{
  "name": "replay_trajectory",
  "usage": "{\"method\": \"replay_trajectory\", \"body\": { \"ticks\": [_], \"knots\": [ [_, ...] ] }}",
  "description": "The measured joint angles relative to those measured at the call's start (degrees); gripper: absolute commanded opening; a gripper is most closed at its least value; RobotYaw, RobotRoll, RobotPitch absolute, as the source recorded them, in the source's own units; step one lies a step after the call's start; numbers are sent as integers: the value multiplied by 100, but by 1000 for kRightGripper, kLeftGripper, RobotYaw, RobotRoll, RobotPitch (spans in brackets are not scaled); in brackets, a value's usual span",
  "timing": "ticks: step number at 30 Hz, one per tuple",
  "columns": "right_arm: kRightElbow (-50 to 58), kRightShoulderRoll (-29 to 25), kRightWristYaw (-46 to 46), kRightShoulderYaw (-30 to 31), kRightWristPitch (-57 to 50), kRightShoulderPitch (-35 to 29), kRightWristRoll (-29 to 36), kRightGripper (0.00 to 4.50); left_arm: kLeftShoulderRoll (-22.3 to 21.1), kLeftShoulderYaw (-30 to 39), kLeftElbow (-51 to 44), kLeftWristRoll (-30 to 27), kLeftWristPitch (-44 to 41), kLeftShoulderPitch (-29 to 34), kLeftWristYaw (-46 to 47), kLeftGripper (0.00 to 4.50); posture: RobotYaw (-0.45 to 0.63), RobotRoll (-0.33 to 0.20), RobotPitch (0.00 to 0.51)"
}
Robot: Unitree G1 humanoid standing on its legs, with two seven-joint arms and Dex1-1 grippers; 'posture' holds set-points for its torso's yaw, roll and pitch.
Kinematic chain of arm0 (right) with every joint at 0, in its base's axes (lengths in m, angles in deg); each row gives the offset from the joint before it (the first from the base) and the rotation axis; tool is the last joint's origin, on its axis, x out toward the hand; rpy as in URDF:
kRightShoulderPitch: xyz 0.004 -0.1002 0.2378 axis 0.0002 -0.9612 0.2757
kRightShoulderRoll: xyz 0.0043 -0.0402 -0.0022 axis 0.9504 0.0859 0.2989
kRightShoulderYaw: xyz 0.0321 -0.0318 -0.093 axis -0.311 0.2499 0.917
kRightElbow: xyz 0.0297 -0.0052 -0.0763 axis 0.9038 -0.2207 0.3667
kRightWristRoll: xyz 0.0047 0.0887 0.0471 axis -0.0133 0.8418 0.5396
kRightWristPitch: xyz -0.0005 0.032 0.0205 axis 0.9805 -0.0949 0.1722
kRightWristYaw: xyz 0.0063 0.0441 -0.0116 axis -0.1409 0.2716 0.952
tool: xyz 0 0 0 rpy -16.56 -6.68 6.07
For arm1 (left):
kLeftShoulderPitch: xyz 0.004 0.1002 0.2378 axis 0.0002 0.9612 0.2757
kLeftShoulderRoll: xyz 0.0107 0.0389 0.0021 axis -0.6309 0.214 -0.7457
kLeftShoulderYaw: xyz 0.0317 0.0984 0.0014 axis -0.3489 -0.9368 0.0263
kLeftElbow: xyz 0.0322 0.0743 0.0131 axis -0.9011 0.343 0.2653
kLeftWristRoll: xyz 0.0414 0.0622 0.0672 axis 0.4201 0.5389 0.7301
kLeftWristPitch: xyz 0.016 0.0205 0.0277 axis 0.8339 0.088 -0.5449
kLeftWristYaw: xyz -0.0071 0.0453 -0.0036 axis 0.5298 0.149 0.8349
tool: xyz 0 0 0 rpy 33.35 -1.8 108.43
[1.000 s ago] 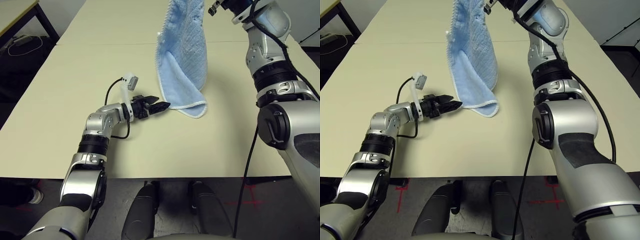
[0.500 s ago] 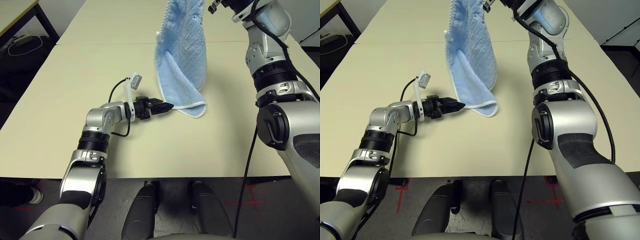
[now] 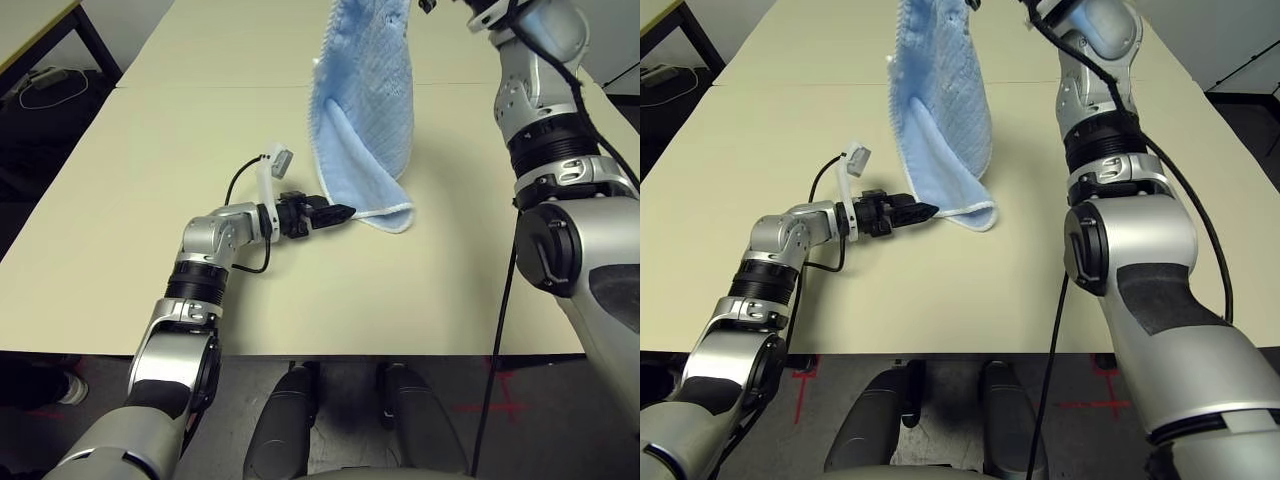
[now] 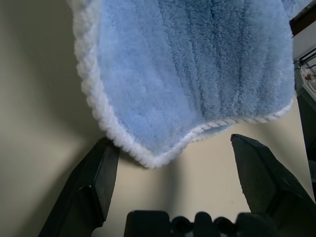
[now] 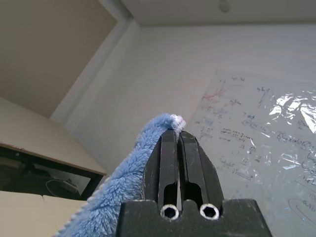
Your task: Fold the towel and set it aside.
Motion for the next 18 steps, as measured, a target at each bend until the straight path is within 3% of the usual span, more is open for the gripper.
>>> {"method": "replay_trajectory", "body": {
  "ticks": [10, 18],
  "knots": [
    [1, 38, 0, 1, -2, 0, 29, 49, 79, -65, -91, -23, -171, 1, 39, 4500, 0, 0, 226],
    [-164, -32, -46, 0, -3, 3, 8, 49, -117, -267, -551, -46, -353, 225, -92, 4500, 8, 0, 229]
  ]
}}
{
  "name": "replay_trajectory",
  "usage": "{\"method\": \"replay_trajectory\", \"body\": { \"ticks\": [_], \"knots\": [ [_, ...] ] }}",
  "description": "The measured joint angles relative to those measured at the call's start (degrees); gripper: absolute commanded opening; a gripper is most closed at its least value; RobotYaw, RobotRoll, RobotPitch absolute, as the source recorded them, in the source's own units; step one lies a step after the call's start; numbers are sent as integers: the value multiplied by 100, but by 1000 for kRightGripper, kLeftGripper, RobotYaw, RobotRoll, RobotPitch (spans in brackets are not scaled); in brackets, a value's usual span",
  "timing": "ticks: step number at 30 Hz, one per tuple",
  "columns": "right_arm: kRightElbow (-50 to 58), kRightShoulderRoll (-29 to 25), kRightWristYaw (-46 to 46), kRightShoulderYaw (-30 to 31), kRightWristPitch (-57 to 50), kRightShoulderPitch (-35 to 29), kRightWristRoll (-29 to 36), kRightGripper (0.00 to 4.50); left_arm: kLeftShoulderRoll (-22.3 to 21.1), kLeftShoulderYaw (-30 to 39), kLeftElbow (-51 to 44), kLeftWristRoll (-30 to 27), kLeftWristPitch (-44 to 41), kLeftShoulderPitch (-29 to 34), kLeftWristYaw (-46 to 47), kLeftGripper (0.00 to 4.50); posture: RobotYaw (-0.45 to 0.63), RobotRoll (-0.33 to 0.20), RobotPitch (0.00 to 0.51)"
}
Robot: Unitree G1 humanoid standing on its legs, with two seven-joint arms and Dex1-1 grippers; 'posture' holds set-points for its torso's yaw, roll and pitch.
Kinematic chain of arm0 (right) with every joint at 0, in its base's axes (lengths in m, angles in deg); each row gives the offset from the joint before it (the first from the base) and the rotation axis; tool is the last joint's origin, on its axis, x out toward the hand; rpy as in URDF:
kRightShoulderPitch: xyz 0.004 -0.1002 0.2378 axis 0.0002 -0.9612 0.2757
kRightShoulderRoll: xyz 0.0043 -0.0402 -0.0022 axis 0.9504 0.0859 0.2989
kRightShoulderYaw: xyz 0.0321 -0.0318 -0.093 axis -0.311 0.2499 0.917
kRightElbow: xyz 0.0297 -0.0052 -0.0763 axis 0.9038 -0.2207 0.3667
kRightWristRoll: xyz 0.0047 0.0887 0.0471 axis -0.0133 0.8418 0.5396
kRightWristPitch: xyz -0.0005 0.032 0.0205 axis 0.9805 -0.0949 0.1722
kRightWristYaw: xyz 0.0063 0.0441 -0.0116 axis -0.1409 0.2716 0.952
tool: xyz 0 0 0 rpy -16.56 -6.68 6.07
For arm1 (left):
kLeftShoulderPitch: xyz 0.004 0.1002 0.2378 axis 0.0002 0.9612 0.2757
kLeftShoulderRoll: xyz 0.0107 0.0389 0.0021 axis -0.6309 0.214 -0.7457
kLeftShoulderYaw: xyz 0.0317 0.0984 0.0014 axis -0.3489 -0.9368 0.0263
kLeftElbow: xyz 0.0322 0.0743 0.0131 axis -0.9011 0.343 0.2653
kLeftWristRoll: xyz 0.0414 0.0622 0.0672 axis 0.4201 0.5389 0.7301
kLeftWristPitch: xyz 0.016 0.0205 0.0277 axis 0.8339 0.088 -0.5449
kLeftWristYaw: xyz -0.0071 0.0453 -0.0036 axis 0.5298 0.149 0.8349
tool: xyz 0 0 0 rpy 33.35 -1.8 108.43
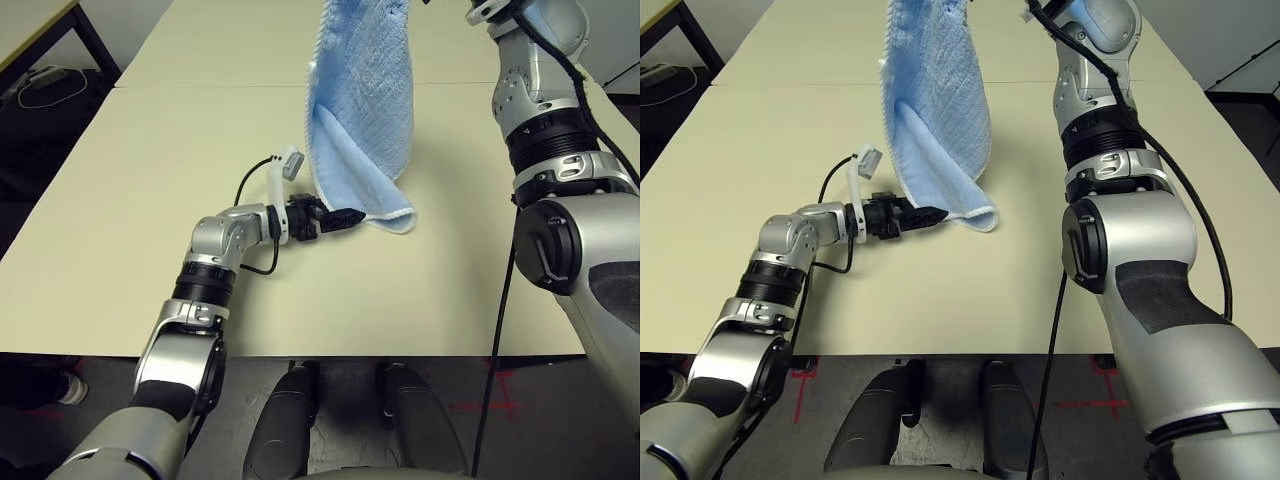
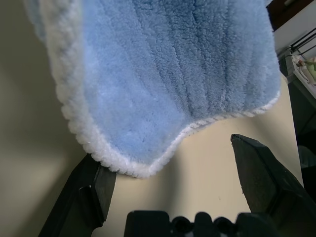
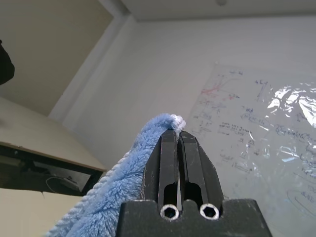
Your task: Fold the towel and set it aside.
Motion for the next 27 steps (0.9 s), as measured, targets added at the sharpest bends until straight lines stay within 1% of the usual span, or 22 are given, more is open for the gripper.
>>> {"method": "replay_trajectory", "body": {
  "ticks": [4, 7, 10, 11, 17, 18, 27],
  "knots": [
    [-26, -32, -52, -3, 0, 1, -10, 49, -42, -34, -156, 1, -1, 83, 2, 4500, 7, 0, 230],
    [-27, -32, -57, -2, 0, 1, -11, 0, -30, -62, -191, 3, -1, 108, 17, 4018, 4, 0, 230],
    [-27, -33, -58, -2, 0, 1, -12, 0, 20, -67, -161, 16, 0, 131, 75, 3012, 5, 0, 231],
    [-27, -34, -58, -2, 0, 1, -12, 0, 59, -68, -140, 23, 0, 135, 110, 2544, 5, 0, 231],
    [-27, -33, -58, -1, 0, 1, -14, 0, 220, -48, 39, 53, 111, 152, 271, 257, 4, 0, 233],
    [-27, -33, -58, 0, 0, 1, -14, 0, 241, -44, 41, 53, 142, 152, 288, 55, 3, 0, 233],
    [-30, -33, -58, 0, -1, 1, -23, 0, 257, 54, 96, 22, 182, 151, 324, 55, 5, 0, 232]
  ]
}}
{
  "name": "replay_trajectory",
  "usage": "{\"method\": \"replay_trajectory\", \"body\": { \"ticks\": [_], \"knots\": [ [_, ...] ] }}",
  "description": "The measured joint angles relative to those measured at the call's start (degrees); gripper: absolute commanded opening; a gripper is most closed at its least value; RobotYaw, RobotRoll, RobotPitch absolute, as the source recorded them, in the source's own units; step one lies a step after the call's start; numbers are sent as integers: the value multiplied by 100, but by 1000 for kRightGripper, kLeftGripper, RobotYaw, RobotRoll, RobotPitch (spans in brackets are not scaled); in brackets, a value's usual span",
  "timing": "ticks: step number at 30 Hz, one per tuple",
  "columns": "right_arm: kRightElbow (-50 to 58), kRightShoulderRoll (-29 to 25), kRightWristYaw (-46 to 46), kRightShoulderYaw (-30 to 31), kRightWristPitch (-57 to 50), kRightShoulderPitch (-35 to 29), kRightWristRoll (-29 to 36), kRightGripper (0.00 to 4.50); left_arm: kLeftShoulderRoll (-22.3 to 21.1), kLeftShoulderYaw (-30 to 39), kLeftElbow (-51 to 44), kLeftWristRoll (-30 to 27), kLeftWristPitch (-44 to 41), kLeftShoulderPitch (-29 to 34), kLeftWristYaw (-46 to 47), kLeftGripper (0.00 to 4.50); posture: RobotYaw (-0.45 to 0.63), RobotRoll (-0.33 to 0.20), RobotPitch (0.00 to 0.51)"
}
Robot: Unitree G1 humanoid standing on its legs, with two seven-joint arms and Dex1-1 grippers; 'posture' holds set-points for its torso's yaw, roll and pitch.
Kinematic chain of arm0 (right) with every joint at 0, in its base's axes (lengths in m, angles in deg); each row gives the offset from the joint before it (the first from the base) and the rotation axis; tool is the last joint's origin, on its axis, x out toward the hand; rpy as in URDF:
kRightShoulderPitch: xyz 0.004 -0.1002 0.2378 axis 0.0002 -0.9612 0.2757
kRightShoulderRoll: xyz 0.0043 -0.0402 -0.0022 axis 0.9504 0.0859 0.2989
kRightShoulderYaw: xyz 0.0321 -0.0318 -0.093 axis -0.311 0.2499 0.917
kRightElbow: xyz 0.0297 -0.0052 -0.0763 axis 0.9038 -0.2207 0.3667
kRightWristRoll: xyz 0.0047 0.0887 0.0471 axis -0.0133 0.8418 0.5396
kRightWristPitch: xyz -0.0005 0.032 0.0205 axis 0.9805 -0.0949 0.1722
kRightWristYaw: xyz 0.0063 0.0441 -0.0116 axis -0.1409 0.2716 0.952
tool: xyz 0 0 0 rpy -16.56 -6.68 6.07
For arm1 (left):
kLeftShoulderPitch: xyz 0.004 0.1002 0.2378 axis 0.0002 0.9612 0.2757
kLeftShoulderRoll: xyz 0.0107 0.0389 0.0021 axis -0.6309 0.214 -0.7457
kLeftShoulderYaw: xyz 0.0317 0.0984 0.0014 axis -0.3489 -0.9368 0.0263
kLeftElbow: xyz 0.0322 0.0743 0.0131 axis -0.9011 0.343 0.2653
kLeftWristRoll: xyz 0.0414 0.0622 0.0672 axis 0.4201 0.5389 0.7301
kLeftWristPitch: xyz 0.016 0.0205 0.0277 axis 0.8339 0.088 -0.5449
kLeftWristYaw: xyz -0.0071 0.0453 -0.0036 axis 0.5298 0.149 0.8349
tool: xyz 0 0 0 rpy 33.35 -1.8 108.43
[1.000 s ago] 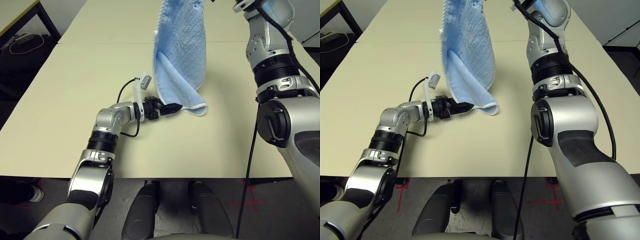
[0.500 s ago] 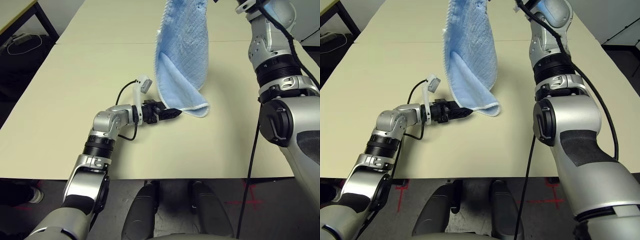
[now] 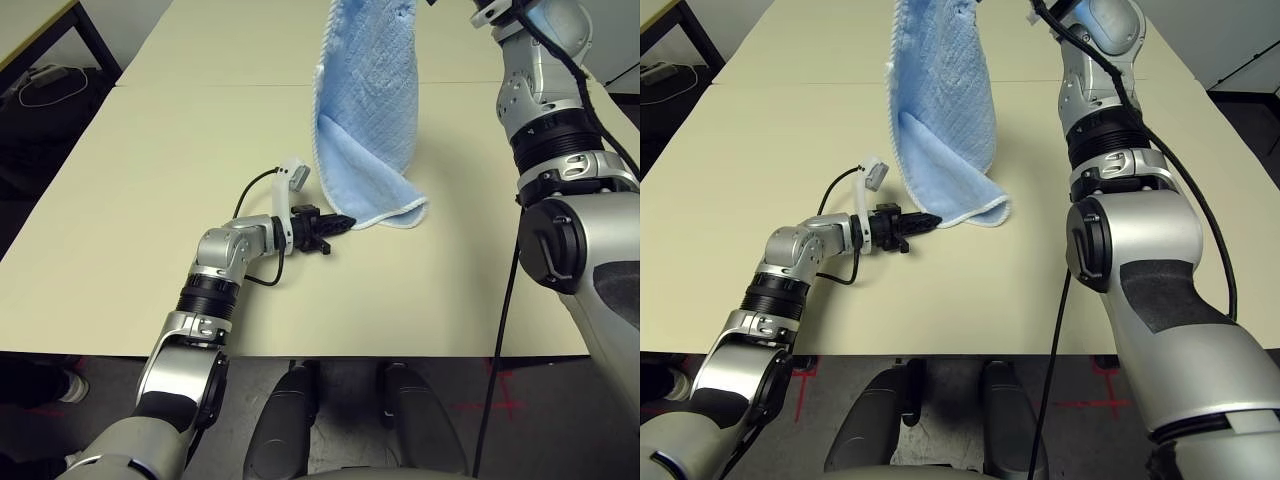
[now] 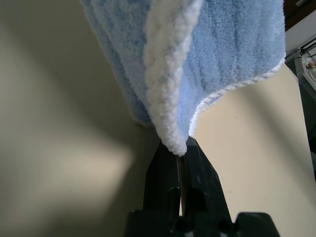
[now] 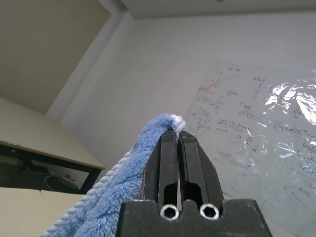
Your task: Fold the towel and set it aside.
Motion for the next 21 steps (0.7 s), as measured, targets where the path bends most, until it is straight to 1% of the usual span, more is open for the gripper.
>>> {"method": "replay_trajectory", "body": {
  "ticks": [2, 5, 8, 10, 15, 17, 21],
  "knots": [
    [-36, -2, -7, 0, -3, 0, -4, 0, -41, -8, 2, -16, -35, -9, -46, 55, 7, 0, 229],
    [-125, -32, -33, 0, -31, 0, -15, 0, -249, -68, 74, -3, -38, -90, -197, 55, 7, 0, 227],
    [-201, -186, -109, -14, -62, -9, -33, 0, -643, -76, 180, 94, 75, -219, -246, 55, 12, 0, 224],
    [-217, -381, -122, -29, -64, -107, -60, 0, -998, -48, 202, 156, 115, -365, -276, 55, 39, 0, 222],
    [-199, -970, 29, -32, -127, -873, -136, 0, -2047, 250, 202, 233, 279, -829, -434, 55, 60, 0, 224],
    [-125, -1082, 174, -24, -211, -1209, -134, 0, -2234, 311, 185, 252, 283, -906, -457, 55, 64, 0, 225],
    [419, -1280, 490, -23, -709, -1871, -21, 0, -2278, 338, 73, 283, 249, -1025, -354, 55, 68, 0, 230]
  ]
}}
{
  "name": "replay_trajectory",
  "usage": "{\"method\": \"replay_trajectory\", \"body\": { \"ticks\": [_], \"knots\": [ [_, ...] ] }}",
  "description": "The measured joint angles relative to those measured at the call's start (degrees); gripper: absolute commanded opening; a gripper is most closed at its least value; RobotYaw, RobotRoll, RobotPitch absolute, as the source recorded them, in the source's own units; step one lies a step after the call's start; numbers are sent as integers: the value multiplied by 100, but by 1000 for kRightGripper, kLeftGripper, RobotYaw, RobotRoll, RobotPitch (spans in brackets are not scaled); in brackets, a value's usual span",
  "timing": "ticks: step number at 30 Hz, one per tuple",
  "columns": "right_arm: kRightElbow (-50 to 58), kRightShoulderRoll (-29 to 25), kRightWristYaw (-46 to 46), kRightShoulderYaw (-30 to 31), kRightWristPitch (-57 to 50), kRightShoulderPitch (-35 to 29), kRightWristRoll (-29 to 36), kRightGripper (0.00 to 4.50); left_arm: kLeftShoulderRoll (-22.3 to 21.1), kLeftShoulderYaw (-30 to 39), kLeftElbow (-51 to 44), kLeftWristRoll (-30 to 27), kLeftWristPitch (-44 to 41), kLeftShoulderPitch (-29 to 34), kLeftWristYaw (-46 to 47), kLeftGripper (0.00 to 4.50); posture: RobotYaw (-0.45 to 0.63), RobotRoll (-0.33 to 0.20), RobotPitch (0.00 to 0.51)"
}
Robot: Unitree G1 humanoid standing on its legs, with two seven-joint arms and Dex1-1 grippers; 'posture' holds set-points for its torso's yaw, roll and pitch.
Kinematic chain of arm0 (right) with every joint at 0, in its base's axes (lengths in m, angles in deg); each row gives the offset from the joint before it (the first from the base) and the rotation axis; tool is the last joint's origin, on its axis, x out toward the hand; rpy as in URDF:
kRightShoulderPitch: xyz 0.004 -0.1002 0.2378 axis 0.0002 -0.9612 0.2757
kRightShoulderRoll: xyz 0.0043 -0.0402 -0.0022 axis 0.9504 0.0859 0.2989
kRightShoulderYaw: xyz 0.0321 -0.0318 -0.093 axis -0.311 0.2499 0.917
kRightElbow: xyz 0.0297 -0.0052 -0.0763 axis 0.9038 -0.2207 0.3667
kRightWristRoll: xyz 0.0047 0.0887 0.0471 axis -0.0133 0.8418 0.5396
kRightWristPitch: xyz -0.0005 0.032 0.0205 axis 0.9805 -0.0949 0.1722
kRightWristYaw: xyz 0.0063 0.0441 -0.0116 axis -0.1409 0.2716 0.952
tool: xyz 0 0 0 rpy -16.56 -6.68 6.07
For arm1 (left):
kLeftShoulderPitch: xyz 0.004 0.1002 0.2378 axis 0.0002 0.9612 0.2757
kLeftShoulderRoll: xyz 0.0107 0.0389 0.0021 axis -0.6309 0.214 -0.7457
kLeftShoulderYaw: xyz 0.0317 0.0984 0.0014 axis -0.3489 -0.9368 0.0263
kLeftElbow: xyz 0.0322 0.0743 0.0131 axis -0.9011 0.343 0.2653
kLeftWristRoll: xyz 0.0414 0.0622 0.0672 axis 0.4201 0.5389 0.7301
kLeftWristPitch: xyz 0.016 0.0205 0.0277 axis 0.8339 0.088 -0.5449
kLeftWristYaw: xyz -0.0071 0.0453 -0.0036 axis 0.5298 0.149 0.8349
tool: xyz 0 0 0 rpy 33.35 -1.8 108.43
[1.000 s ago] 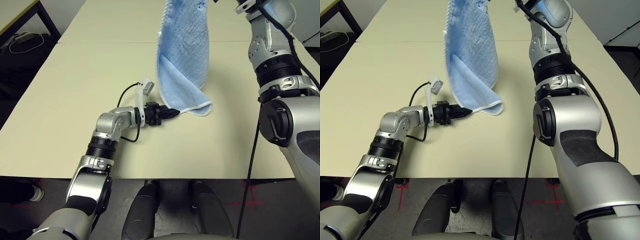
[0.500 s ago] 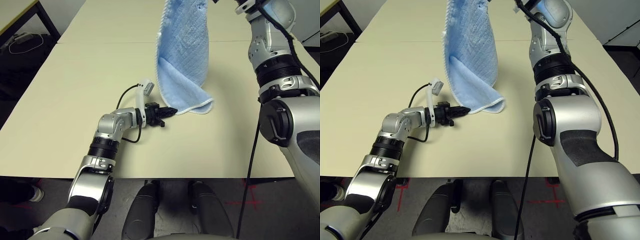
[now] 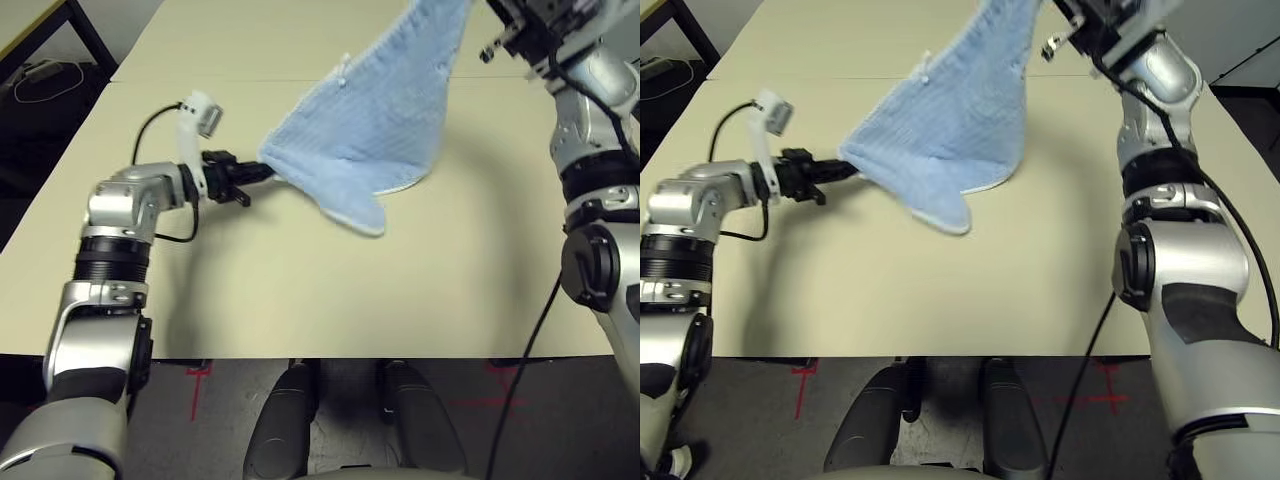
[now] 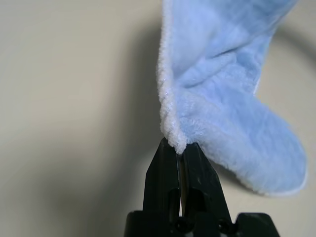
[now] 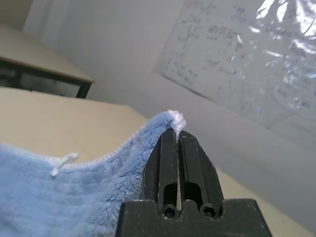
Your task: Fold the towel and set it aside.
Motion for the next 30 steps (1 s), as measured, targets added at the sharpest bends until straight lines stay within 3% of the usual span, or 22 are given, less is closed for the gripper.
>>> {"method": "replay_trajectory", "body": {
  "ticks": [3, 8, 11, 13, 17, 23, 30],
  "knots": [
    [661, -172, 341, -19, -1072, -569, 338, 0, -18, 64, -167, 80, 45, -64, 294, 55, 66, 0, 247],
    [2383, -721, 1159, -49, -4530, -2513, 1469, 0, -37, 106, -371, 541, 549, 108, 1094, 55, 65, 0, 259],
    [2917, -916, 1220, -117, -5598, -2751, 1863, 0, -82, 26, -353, 785, 749, 195, 1238, 55, 61, 0, 265],
    [2959, -1031, 1054, -273, -5688, -2604, 1893, 0, -129, -22, -255, 946, 959, 171, 1267, 55, 62, 0, 270],
    [1682, -960, 177, -390, -4666, -1542, 1255, 0, -103, -86, 968, 1454, 1797, -556, 1764, 55, 61, 0, 277],
    [-485, -241, -1404, -323, -2700, 100, 374, 0, 650, -38, 3216, 1908, 3463, -2065, 3342, 55, 74, 0, 292],
    [-1501, 34, -2327, -337, -1577, 980, -78, 0, 1000, 122, 4684, 2159, 4673, -2922, 4753, 55, 68, 0, 312]
  ]
}}
